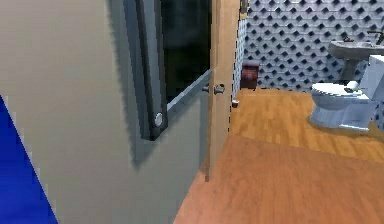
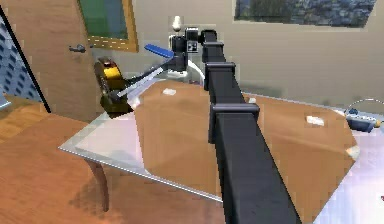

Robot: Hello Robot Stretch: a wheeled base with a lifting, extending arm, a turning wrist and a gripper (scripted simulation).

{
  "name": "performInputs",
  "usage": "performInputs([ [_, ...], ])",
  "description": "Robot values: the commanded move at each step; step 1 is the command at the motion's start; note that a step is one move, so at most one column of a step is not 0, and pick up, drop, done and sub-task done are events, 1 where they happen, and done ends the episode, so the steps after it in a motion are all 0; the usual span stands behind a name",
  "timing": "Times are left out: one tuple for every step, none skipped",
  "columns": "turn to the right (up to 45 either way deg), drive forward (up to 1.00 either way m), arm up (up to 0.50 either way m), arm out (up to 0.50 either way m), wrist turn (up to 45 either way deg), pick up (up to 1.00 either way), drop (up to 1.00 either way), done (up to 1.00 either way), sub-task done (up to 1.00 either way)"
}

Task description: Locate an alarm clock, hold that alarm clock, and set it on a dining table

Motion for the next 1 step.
performInputs([
  [0.0,0.00,0.00,0.00,45.0,0.00,0.00,0.00,0.00],
])
